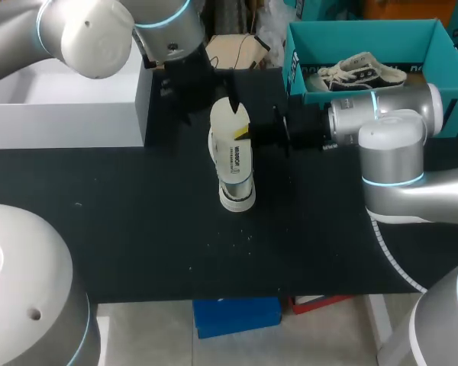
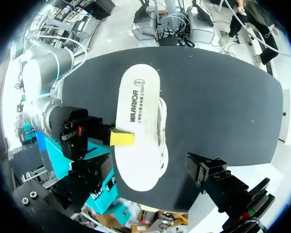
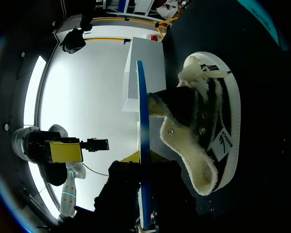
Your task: Take the shoe out of the shoebox, open the shoe tongue, remove and reinsert the insole, then place the shoe into the shoebox
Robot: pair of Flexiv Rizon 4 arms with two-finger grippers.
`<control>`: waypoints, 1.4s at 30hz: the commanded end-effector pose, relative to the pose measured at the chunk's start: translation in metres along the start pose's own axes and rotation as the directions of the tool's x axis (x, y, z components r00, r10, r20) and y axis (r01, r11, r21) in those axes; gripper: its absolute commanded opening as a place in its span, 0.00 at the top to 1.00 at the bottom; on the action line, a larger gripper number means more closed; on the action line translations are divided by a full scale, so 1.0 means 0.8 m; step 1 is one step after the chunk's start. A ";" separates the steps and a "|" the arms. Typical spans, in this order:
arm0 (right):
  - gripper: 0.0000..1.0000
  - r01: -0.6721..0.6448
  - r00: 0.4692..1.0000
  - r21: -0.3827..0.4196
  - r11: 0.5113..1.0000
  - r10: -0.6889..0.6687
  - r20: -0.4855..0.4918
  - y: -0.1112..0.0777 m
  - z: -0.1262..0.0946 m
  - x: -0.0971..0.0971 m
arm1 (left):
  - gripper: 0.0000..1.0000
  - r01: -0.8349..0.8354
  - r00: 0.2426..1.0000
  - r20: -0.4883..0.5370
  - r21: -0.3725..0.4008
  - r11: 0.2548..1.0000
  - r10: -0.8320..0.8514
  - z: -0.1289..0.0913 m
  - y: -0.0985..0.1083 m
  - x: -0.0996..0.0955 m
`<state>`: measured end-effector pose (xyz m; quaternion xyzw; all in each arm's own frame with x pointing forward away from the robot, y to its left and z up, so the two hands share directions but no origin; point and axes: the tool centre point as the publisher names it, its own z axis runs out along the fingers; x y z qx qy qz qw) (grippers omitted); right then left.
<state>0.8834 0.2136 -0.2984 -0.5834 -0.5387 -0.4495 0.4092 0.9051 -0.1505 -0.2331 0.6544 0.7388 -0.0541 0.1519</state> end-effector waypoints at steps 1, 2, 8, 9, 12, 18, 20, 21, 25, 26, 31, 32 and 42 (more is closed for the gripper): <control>1.00 0.000 1.000 -0.004 1.000 0.000 0.000 -0.001 0.001 0.000 | 0.00 0.000 1.000 0.001 0.018 1.000 0.000 0.008 0.021 0.001; 1.00 0.000 1.000 -0.004 1.000 0.000 0.000 -0.001 0.001 0.000 | 0.00 0.000 1.000 0.000 0.019 1.000 0.000 0.009 0.025 0.002; 1.00 0.000 1.000 -0.004 1.000 0.000 0.000 -0.001 0.001 0.000 | 0.00 -0.013 1.000 -0.010 0.026 1.000 0.013 0.017 0.055 0.006; 1.00 0.000 1.000 -0.004 1.000 0.000 0.000 -0.001 0.001 0.000 | 0.00 -0.015 1.000 -0.011 0.027 1.000 0.015 0.019 0.060 0.007; 1.00 0.000 1.000 -0.004 1.000 0.000 0.000 -0.001 0.001 0.000 | 0.00 -0.019 1.000 -0.008 0.034 0.999 0.019 0.024 0.076 0.009; 1.00 0.000 1.000 -0.004 1.000 0.000 0.000 -0.001 0.001 0.000 | 0.00 -0.031 0.999 -0.014 0.042 0.999 0.031 0.035 0.112 0.009; 1.00 0.000 1.000 -0.004 1.000 0.000 0.000 -0.001 0.001 0.000 | 0.00 -0.036 0.999 -0.017 0.042 0.998 0.036 0.039 0.122 0.007; 1.00 0.000 1.000 -0.004 1.000 0.000 0.000 -0.001 0.001 0.000 | 0.00 -0.038 0.999 -0.016 0.043 0.998 0.038 0.041 0.127 0.006; 1.00 0.000 1.000 -0.004 1.000 0.000 0.000 -0.001 0.001 0.000 | 0.00 -0.046 0.999 -0.017 0.044 0.998 0.047 0.050 0.144 0.003; 1.00 0.000 1.000 -0.004 1.000 0.000 0.000 -0.001 0.001 0.000 | 0.00 -0.046 0.999 -0.017 0.045 0.998 0.047 0.052 0.149 0.003; 1.00 0.000 1.000 -0.004 1.000 0.000 0.000 -0.001 0.001 0.000 | 0.00 -0.047 0.999 -0.016 0.047 0.998 0.048 0.059 0.162 0.000; 1.00 0.000 1.000 -0.004 1.000 0.000 0.000 -0.001 0.001 0.000 | 0.00 -0.048 0.999 -0.015 0.046 0.998 0.049 0.059 0.164 -0.001; 1.00 0.000 1.000 -0.004 1.000 0.000 0.000 -0.001 0.001 0.000 | 0.00 -0.058 0.998 -0.010 0.042 0.997 0.059 0.050 0.154 -0.009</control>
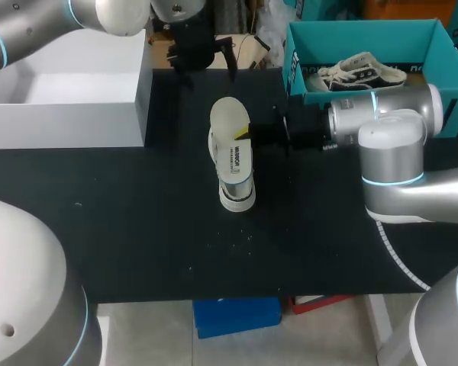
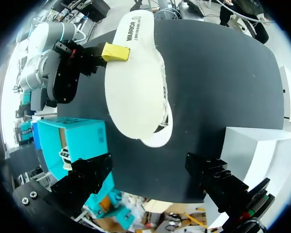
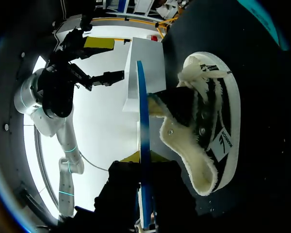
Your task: Take the shoe out of the shoebox, open the shoe tongue, remove and reinsert the insole, then place the shoe into the shoebox
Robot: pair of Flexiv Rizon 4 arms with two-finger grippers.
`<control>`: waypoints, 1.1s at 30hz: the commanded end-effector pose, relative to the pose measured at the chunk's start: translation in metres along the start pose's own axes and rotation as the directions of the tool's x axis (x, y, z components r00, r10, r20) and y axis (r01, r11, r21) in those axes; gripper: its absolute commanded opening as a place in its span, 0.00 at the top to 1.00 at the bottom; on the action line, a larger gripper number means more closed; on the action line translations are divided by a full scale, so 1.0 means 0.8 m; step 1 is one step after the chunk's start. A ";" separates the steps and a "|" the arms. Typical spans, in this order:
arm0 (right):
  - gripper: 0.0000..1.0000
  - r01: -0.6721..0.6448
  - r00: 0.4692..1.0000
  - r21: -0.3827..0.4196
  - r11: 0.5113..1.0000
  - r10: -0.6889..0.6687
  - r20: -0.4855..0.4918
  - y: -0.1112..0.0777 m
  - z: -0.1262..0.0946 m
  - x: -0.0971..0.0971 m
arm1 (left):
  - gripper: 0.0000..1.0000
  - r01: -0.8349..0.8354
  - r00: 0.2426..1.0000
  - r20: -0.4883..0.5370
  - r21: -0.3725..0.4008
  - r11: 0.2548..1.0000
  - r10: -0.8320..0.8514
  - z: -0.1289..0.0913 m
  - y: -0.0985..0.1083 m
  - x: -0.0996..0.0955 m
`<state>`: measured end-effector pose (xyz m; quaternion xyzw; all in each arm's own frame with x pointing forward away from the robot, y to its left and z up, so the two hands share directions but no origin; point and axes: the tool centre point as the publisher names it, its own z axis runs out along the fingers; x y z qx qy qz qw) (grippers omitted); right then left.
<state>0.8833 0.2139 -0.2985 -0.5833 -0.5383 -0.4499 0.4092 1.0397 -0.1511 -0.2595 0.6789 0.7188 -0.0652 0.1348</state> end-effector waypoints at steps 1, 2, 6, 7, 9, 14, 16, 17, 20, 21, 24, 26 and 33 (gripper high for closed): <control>1.00 0.000 1.000 -0.003 1.000 0.000 0.001 -0.001 0.001 0.000 | 0.00 -0.001 1.000 -0.004 -0.009 1.000 0.001 -0.008 -0.011 -0.003; 1.00 0.000 1.000 -0.003 1.000 0.000 0.001 -0.001 0.001 0.000 | 0.00 -0.001 1.000 -0.003 -0.009 1.000 0.001 -0.009 -0.015 -0.004; 1.00 0.000 1.000 -0.003 1.000 0.000 0.001 -0.001 0.001 0.000 | 0.00 0.002 1.000 -0.003 -0.010 1.000 -0.002 -0.013 -0.035 -0.008; 1.00 0.000 1.000 -0.003 1.000 0.000 0.001 -0.001 0.001 0.000 | 0.00 0.000 1.000 -0.006 -0.007 1.000 -0.001 -0.014 -0.041 -0.009; 1.00 0.000 1.000 -0.003 1.000 0.000 0.001 -0.001 0.001 0.000 | 0.00 -0.001 1.000 -0.015 -0.004 1.000 0.001 -0.016 -0.052 -0.011; 1.00 0.000 1.000 -0.003 1.000 0.000 0.001 -0.001 0.001 0.000 | 0.00 0.005 1.000 -0.023 -0.005 1.000 -0.006 -0.021 -0.084 -0.018; 1.00 0.000 1.000 -0.003 1.000 0.000 0.001 -0.001 0.001 0.000 | 0.00 0.008 1.000 -0.024 -0.004 1.000 -0.008 -0.022 -0.100 -0.022; 1.00 0.000 1.000 -0.003 1.000 0.000 0.001 -0.001 0.001 0.000 | 0.00 0.009 1.000 -0.025 -0.004 1.000 -0.010 -0.023 -0.108 -0.024; 1.00 0.000 1.000 -0.003 1.000 0.000 0.001 -0.001 0.001 0.000 | 0.00 0.018 1.000 -0.024 -0.002 1.000 -0.018 -0.024 -0.129 -0.027; 1.00 0.000 1.000 -0.003 1.000 0.000 0.001 -0.001 0.001 0.000 | 0.00 0.020 1.000 -0.024 -0.002 1.000 -0.020 -0.024 -0.134 -0.028; 1.00 0.000 1.000 -0.003 1.000 0.000 0.001 -0.001 0.001 0.000 | 0.00 0.025 0.999 -0.020 0.004 1.000 -0.025 -0.027 -0.157 -0.033; 1.00 0.000 1.000 -0.003 1.000 0.000 0.001 -0.001 0.001 0.000 | 0.00 0.025 1.000 -0.017 0.002 1.000 -0.025 -0.030 -0.168 -0.035; 1.00 0.000 1.000 -0.003 1.000 0.000 0.001 -0.001 0.001 0.000 | 0.00 0.035 0.999 -0.019 -0.010 0.999 -0.035 -0.034 -0.206 -0.037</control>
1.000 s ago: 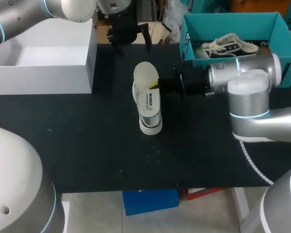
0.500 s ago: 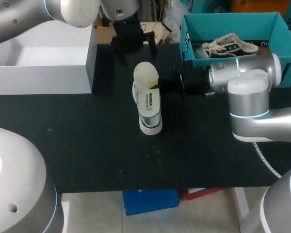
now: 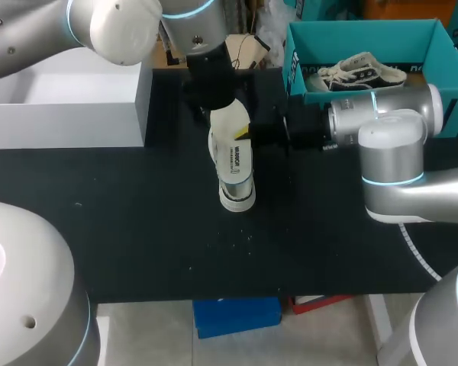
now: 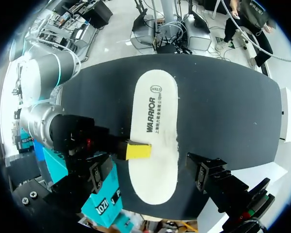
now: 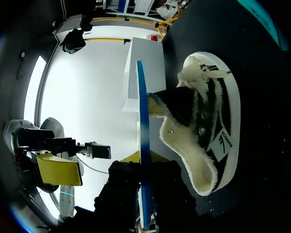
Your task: Take the shoe out of the shoebox, open the shoe tongue, remove and reinsert the insole, then place the shoe into the shoebox
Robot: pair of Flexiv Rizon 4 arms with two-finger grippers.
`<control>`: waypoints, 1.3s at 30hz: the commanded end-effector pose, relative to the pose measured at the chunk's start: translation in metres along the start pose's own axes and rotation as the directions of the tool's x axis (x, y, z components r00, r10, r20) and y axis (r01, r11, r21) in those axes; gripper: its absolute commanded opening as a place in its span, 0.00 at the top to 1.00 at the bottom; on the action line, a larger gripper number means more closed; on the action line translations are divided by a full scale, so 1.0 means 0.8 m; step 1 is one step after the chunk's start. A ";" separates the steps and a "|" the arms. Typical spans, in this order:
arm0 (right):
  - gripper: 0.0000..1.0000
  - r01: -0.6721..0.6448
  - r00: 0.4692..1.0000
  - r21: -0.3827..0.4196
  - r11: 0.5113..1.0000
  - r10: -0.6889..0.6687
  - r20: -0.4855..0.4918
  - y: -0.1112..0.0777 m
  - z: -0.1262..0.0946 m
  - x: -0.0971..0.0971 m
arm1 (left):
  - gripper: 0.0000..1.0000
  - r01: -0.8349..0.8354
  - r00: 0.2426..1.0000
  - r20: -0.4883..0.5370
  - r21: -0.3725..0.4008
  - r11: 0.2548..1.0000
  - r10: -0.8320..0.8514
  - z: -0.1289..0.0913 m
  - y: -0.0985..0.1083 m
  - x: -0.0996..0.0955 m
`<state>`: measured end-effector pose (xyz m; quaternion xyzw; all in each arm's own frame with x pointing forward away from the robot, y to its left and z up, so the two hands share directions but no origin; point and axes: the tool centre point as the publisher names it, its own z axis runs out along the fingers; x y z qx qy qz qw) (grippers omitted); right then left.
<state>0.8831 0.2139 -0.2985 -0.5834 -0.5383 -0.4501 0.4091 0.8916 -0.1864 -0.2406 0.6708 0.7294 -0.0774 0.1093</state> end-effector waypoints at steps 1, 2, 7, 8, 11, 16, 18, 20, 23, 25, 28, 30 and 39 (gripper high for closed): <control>1.00 0.000 1.000 -0.003 1.000 0.000 0.001 -0.001 0.001 0.000 | 0.00 0.003 1.000 0.003 -0.058 0.998 -0.003 -0.003 -0.027 0.004; 1.00 0.000 1.000 -0.003 1.000 0.000 0.001 -0.001 0.001 0.000 | 0.00 0.004 1.000 0.002 -0.059 0.998 -0.004 -0.002 -0.032 0.004; 1.00 0.000 1.000 -0.003 1.000 0.000 0.001 -0.001 0.001 0.000 | 0.00 0.011 1.000 0.000 -0.059 0.998 -0.011 0.001 -0.054 0.007; 1.00 0.000 1.000 -0.003 1.000 0.000 0.001 -0.001 0.001 0.000 | 0.00 0.012 1.000 0.001 -0.059 0.998 -0.012 0.002 -0.058 0.008; 1.00 0.000 1.000 -0.003 1.000 0.000 0.001 -0.001 0.001 0.000 | 0.00 0.017 1.000 0.004 -0.058 0.998 -0.017 0.004 -0.066 0.011; 1.00 0.000 1.000 -0.003 1.000 0.000 0.001 -0.001 0.001 0.000 | 0.00 -0.015 0.973 0.229 -0.022 1.000 0.019 -0.003 -0.066 0.017; 1.00 0.000 1.000 -0.003 1.000 0.000 0.001 -0.001 0.001 0.000 | 0.00 -0.046 0.926 0.374 -0.016 0.999 0.048 -0.011 -0.064 0.019; 1.00 0.000 1.000 -0.003 1.000 0.000 0.001 -0.001 0.001 0.000 | 0.00 -0.080 0.874 0.481 -0.008 0.997 0.075 -0.018 -0.063 0.020; 1.00 0.000 1.000 -0.003 1.000 0.000 0.001 -0.001 0.001 0.000 | 0.00 -0.151 0.756 0.644 -0.003 0.988 0.118 -0.027 -0.061 0.024; 1.00 0.000 1.000 -0.003 1.000 0.000 0.001 -0.001 0.001 0.000 | 0.00 -0.185 0.724 0.675 -0.010 0.983 0.143 -0.030 -0.061 0.025; 1.00 0.000 1.000 -0.003 1.000 0.000 0.001 -0.001 0.001 0.000 | 0.00 -0.208 0.694 0.704 -0.008 0.978 0.153 -0.032 -0.062 0.026; 1.00 0.000 1.000 -0.003 1.000 0.000 0.001 -0.001 0.001 0.000 | 0.00 -0.208 0.694 0.704 -0.008 0.978 0.153 -0.032 -0.062 0.026; 1.00 0.000 1.000 -0.003 1.000 0.000 0.001 -0.001 0.001 0.000 | 0.00 -0.208 0.694 0.704 -0.008 0.978 0.153 -0.032 -0.062 0.026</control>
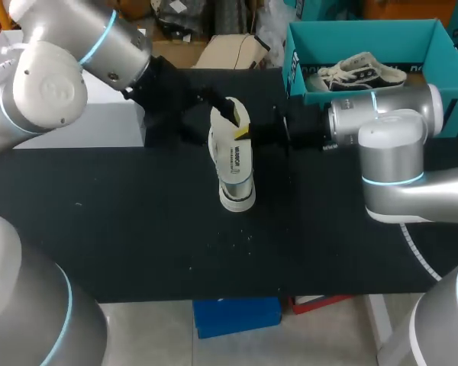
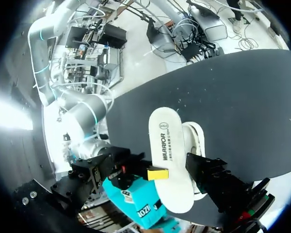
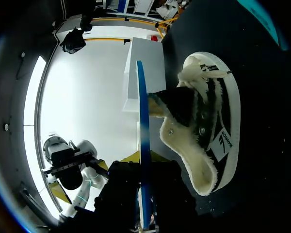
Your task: Take the shoe out of the shoebox, open the shoe tongue, remove and reinsert the insole, then place the shoe into the shoebox
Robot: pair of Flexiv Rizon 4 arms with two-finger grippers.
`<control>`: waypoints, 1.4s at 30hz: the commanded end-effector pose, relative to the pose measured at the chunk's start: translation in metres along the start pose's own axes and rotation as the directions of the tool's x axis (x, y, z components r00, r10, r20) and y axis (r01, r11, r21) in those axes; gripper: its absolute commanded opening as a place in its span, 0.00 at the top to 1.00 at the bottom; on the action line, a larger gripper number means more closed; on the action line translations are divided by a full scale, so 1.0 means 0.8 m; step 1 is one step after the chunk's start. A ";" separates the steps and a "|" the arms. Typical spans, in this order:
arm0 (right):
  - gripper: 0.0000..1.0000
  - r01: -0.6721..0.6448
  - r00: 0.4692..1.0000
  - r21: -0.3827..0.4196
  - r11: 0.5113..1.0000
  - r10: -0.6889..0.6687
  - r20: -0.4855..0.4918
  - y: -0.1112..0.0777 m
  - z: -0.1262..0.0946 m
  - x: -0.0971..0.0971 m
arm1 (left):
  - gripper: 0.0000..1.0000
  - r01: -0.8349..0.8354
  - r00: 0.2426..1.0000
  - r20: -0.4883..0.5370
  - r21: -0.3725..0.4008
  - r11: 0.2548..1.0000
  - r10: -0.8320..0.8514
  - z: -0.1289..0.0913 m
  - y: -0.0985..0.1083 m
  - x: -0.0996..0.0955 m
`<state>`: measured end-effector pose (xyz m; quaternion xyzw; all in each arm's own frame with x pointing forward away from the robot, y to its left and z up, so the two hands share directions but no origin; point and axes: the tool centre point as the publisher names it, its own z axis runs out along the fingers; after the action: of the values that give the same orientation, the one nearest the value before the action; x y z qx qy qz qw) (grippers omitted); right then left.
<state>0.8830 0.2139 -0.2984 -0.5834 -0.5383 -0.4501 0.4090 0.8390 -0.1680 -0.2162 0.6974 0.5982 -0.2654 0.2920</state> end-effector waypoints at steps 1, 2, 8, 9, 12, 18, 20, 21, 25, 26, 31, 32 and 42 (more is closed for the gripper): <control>1.00 0.000 1.000 -0.003 1.000 0.000 0.001 -0.001 0.001 0.000 | 0.00 -0.003 0.974 0.226 -0.006 1.000 0.004 0.003 0.000 0.009; 1.00 0.000 1.000 -0.003 1.000 0.000 0.001 -0.001 0.001 0.000 | 0.00 -0.003 0.974 0.226 -0.006 1.000 0.004 0.003 0.000 0.009; 1.00 0.000 1.000 -0.003 1.000 0.000 0.001 -0.001 0.001 0.000 | 0.00 0.017 0.958 0.286 -0.029 0.999 -0.008 0.008 -0.002 0.018; 1.00 0.000 1.000 -0.003 1.000 0.000 0.001 -0.001 0.001 0.000 | 0.00 0.032 0.947 0.319 -0.038 0.999 -0.019 0.010 -0.003 0.022; 1.00 0.000 1.000 -0.003 1.000 0.000 0.001 -0.001 0.001 0.000 | 0.00 0.061 0.920 0.392 -0.073 0.995 -0.028 0.014 -0.005 0.033; 1.00 0.000 1.000 -0.003 1.000 0.000 0.001 -0.001 0.001 0.000 | 0.00 0.094 0.847 0.531 -0.139 0.986 -0.006 0.011 -0.010 0.044; 1.00 0.000 1.000 -0.003 1.000 0.000 0.001 -0.001 0.001 0.000 | 0.00 0.094 0.847 0.531 -0.139 0.986 -0.006 0.011 -0.010 0.044; 1.00 0.000 1.000 -0.003 1.000 0.000 0.001 -0.001 0.001 0.000 | 0.00 0.094 0.847 0.531 -0.139 0.986 -0.006 0.011 -0.010 0.044; 1.00 0.000 1.000 -0.003 1.000 0.000 0.001 -0.001 0.001 0.000 | 0.00 0.094 0.847 0.531 -0.139 0.986 -0.006 0.011 -0.010 0.044; 1.00 0.000 1.000 -0.003 1.000 0.000 0.001 -0.001 0.001 0.000 | 0.00 0.094 0.847 0.531 -0.139 0.986 -0.006 0.011 -0.010 0.044; 1.00 0.000 1.000 -0.003 1.000 0.000 0.001 -0.001 0.001 0.000 | 0.00 0.103 0.867 0.498 -0.186 0.977 0.003 0.016 -0.011 0.047; 1.00 0.000 1.000 -0.003 1.000 0.000 0.001 -0.001 0.001 0.000 | 0.00 0.116 0.864 0.503 -0.194 0.974 -0.002 0.017 -0.010 0.050; 1.00 0.000 1.000 -0.003 1.000 0.000 0.001 -0.001 0.001 0.000 | 0.00 0.149 0.793 0.610 -0.198 0.969 0.003 0.024 -0.006 0.060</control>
<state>0.8830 0.2138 -0.2984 -0.5835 -0.5383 -0.4500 0.4089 0.8419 -0.1461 -0.2575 0.5205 0.5302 -0.4103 0.5287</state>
